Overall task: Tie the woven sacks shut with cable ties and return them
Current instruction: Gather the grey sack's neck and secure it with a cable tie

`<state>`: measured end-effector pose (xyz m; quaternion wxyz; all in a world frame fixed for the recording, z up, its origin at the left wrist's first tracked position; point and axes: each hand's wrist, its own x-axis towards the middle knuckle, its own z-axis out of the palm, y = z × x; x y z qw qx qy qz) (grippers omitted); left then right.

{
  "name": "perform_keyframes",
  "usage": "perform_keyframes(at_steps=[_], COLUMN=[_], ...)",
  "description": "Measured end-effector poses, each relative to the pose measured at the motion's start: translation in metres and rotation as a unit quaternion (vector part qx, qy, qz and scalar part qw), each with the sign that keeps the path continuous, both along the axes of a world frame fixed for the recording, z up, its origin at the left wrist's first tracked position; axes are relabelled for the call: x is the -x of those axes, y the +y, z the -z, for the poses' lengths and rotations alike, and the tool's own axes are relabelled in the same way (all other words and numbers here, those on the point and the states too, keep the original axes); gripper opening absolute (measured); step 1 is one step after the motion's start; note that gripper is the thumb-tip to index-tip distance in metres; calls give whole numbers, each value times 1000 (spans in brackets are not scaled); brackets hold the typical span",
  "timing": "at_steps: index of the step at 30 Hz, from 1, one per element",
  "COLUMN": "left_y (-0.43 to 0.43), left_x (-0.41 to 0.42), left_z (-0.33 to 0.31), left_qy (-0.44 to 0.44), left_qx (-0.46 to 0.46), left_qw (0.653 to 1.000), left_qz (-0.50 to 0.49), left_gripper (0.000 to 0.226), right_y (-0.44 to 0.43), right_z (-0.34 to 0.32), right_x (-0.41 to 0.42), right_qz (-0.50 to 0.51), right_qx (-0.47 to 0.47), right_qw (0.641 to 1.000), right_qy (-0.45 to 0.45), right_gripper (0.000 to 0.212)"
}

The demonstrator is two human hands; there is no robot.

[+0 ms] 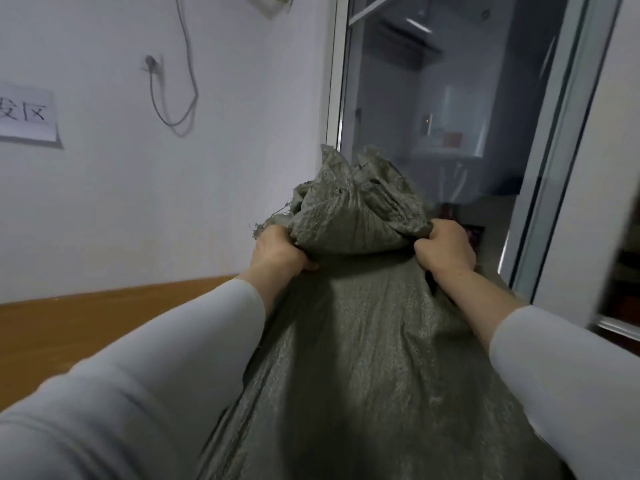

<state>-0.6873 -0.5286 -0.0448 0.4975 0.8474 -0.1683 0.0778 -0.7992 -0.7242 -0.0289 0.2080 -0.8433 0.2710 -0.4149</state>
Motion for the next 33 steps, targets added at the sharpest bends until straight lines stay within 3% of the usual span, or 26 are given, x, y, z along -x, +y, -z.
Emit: perform_keyframes(at_steps=[10,16,23,28,33], left_y=[-32,-41,-43,-34,-19], left_x=[18,5,-50,-114,-183], left_z=[101,168,250,307,357], left_qy=[61,93,132,160,195], left_qx=[-72,-108,-139,-157,-147], left_qw=[995,990,981,974,968], left_qz=[-13,-19,-30,-45,-56], left_gripper=[19,12,2,4,11], right_y=[-52,-65,-70,-62,-45], right_z=[99,170,253,306,357], right_x=[27,9,-49,-115,-194], right_qz=[-25,-46,-55,-56,-54], right_qx=[-110,-162,-219,-234,-272], right_qw=[993,982,964,955,940], right_qy=[31,86,142,173,199], right_gripper=[28,18,6,20,19])
